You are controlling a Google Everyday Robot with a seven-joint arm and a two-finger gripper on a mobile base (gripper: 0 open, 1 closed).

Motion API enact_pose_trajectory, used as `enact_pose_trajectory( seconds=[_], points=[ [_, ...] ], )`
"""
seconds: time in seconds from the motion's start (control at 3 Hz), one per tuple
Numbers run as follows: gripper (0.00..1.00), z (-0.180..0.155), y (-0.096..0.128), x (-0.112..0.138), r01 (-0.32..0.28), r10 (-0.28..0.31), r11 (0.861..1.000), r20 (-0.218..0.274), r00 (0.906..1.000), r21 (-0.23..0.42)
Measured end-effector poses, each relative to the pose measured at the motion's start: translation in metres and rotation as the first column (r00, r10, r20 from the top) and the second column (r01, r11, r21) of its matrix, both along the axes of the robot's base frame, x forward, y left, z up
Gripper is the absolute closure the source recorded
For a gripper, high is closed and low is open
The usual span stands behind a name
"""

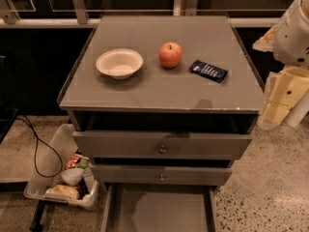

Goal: Place rxbar blueberry into bottom drawer

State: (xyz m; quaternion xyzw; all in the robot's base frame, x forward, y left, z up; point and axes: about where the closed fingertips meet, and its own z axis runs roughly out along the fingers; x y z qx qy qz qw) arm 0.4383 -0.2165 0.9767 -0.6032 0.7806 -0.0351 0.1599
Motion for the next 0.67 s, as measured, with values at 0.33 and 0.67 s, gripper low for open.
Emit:
enact_pose_trajectory(
  seconds=[0.33,0.67],
  points=[
    [0.0,0.002,0.004,0.005,-0.004,0.004,1.0,0.015,0.9999,-0.001],
    [0.0,0.006,0.005,0.031,0.01,-0.013,0.999,0.06,0.9981,0.037]
  ],
)
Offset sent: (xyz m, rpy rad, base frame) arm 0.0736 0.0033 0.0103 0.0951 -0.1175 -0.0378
